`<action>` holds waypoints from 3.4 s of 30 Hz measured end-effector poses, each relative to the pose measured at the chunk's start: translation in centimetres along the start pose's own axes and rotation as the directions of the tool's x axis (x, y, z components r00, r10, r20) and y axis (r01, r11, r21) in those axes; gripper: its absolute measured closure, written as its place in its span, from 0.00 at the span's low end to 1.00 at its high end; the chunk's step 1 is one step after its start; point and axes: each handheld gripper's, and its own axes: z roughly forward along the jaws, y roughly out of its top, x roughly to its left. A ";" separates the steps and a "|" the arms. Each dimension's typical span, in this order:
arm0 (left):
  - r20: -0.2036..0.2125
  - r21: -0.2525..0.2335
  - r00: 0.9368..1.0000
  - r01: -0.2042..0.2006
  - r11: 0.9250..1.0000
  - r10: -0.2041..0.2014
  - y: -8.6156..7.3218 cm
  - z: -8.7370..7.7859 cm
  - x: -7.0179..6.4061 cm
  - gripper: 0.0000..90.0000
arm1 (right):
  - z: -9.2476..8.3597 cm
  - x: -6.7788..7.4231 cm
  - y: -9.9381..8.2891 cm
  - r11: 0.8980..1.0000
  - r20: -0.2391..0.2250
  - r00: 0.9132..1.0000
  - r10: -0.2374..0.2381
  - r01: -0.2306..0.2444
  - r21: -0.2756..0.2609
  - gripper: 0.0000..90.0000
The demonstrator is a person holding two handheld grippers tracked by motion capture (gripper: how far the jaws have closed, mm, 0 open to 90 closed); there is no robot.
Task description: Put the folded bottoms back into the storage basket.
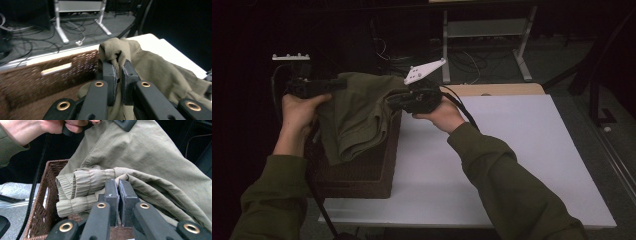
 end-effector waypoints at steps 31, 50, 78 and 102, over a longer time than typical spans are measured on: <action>-0.229 0.081 0.971 0.094 0.992 -0.073 -6.3 -1.3 6.7 0.93 | 8.0 1.5 -2.9 0.993 -0.105 0.994 0.035 -0.023 0.113 0.96; -0.264 0.178 0.964 0.049 0.983 0.000 -8.9 4.1 7.3 0.85 | 9.7 2.3 -5.7 0.976 -0.169 0.983 0.068 -0.030 0.216 0.95; -0.072 0.083 0.997 -0.025 0.996 0.031 -9.1 4.3 4.3 0.10 | 5.2 -0.5 -6.6 0.983 -0.025 0.992 0.122 -0.117 0.143 0.26; 0.087 0.018 0.984 -0.155 0.988 0.153 -10.4 4.3 -5.5 0.00 | -4.5 -2.8 -11.1 0.984 0.097 0.985 0.144 -0.153 0.095 0.00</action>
